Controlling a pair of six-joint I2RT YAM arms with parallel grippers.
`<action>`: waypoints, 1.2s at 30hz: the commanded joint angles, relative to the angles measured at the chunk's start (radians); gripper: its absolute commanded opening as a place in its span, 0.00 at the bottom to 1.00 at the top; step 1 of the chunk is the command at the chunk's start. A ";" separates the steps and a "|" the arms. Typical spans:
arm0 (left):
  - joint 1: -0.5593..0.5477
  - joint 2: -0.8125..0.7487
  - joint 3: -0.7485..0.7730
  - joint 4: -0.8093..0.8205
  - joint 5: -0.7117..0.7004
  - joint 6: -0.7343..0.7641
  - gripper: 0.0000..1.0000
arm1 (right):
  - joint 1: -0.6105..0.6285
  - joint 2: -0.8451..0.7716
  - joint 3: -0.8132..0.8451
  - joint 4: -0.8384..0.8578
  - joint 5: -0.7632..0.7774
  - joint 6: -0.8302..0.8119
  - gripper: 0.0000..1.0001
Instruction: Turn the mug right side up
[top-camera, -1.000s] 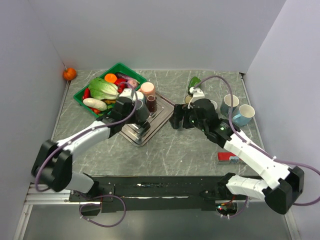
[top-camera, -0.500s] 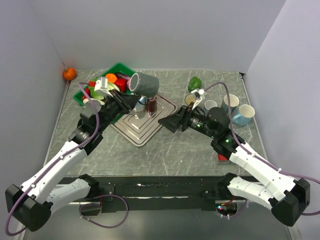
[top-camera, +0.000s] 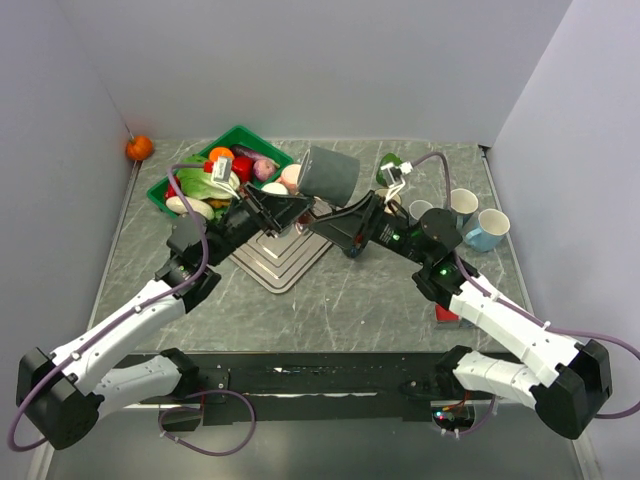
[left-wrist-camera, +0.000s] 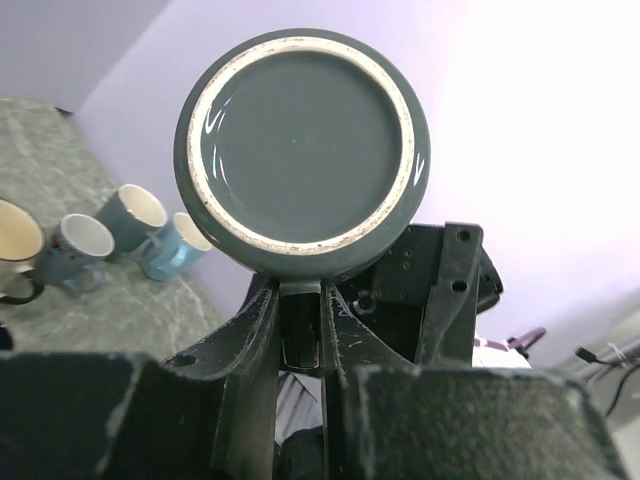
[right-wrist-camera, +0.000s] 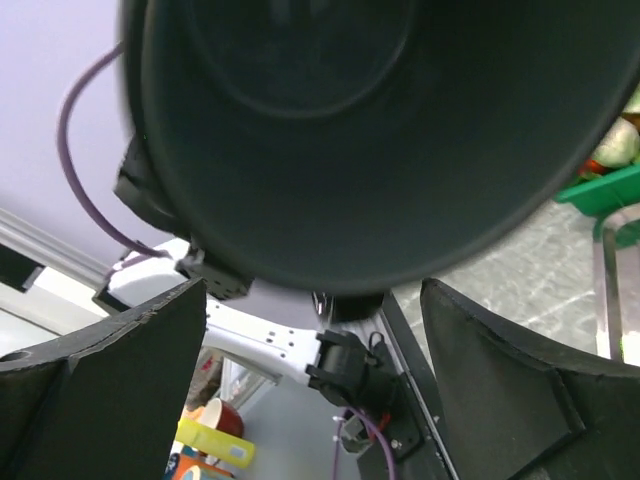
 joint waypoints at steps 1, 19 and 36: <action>-0.017 -0.008 0.048 0.220 0.030 -0.046 0.01 | -0.005 -0.012 0.049 0.085 0.031 0.032 0.91; -0.102 0.044 0.046 0.303 0.066 -0.094 0.01 | -0.005 -0.096 0.000 0.131 0.135 -0.026 0.39; -0.163 0.024 0.065 0.162 0.053 0.088 0.79 | -0.012 -0.216 0.019 -0.064 0.305 -0.156 0.00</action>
